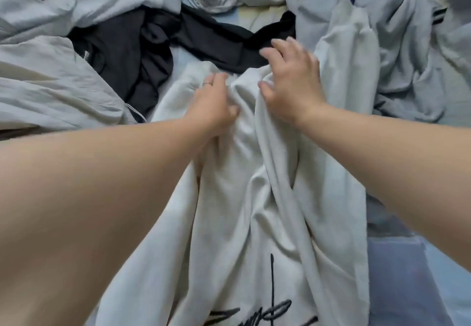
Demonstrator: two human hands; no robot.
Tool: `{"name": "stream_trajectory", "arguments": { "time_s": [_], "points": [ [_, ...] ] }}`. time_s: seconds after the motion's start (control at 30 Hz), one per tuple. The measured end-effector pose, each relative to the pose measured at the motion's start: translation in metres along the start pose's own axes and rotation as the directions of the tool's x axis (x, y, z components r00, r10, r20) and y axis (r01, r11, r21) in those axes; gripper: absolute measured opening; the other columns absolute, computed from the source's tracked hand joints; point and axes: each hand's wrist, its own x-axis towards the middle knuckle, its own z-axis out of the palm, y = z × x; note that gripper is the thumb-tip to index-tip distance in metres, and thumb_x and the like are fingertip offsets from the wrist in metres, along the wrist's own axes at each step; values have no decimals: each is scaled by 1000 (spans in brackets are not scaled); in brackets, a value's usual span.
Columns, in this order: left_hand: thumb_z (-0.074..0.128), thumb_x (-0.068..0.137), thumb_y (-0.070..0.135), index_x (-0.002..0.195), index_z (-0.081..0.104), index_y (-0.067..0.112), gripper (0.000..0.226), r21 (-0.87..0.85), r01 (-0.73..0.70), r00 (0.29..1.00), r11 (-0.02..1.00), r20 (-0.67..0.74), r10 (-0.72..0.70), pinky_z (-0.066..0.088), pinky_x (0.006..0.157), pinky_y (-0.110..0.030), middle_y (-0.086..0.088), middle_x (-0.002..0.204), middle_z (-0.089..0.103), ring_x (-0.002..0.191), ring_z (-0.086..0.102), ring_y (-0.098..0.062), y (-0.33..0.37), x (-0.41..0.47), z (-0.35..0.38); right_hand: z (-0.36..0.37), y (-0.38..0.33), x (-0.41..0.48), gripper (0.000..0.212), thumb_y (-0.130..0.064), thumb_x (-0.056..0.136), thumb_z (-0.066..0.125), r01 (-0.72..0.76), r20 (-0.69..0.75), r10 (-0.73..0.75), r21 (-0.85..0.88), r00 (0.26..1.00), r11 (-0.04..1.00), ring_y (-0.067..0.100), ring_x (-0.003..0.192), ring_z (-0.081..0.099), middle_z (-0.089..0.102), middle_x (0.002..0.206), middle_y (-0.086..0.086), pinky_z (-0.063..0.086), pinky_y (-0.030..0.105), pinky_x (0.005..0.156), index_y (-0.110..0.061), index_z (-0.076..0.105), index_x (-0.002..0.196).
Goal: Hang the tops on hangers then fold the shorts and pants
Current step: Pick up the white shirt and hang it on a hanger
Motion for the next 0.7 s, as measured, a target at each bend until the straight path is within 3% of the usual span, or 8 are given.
{"name": "stream_trajectory", "arguments": {
  "time_s": [0.07, 0.17, 0.3, 0.4, 0.53, 0.7],
  "points": [
    [63, 86, 30, 147, 31, 28, 69, -35, 48, 999, 998, -8, -48, 36, 103, -46, -2, 147, 41, 135, 35, -32, -11, 19, 17, 23, 5, 26, 61, -37, 94, 55, -28, 10, 28, 44, 1000, 999, 26, 146, 27, 37, 155, 3, 23, 41, 115, -22, 37, 151],
    [61, 87, 39, 144, 37, 40, 62, 82, 74, 989, 994, -131, -63, 29, 101, -51, 3, 141, 42, 132, 35, -30, -26, 23, 48, 67, 14, 28, 56, -44, 99, 45, -132, 187, 138, -47, 973, 990, 34, 133, 43, 48, 145, 11, 31, 45, 107, -20, 36, 149],
    [59, 87, 37, 128, 47, 41, 44, 61, 42, 980, 997, -198, -30, 28, 97, -48, 3, 127, 47, 125, 40, -30, -28, 27, 52, 92, 14, 11, 42, -37, 102, 41, -196, 58, 197, -17, 979, 980, 34, 124, 46, 52, 134, 15, 29, 41, 105, -11, 55, 132],
    [49, 86, 17, 104, 44, 40, 29, 17, 92, 972, 996, -217, -86, 23, 85, -40, 8, 111, 42, 115, 42, -28, -10, 8, 44, 72, 7, 3, 33, -28, 99, 47, -234, 77, 228, 78, 970, 969, 34, 122, 48, 53, 130, 14, 30, 40, 104, -9, 57, 124],
    [49, 86, 15, 105, 50, 39, 30, 165, 93, 992, 982, -96, -77, 26, 84, -40, 4, 125, 47, 119, 41, -29, 9, -67, 20, 5, -13, -39, 31, -17, 91, 53, -218, 246, 187, 104, 951, 970, 33, 123, 49, 56, 128, 10, 32, 38, 103, -14, 59, 122],
    [58, 80, 24, 102, 56, 33, 24, 269, -50, 992, 962, 122, 17, 26, 104, -45, 11, 148, 41, 138, 26, -28, 54, -179, -66, -120, -46, -110, 22, -12, 89, 55, -167, 415, 98, 132, 904, 977, 29, 116, 52, 56, 116, 3, 33, 36, 94, -20, 69, 104]
  ]
}}
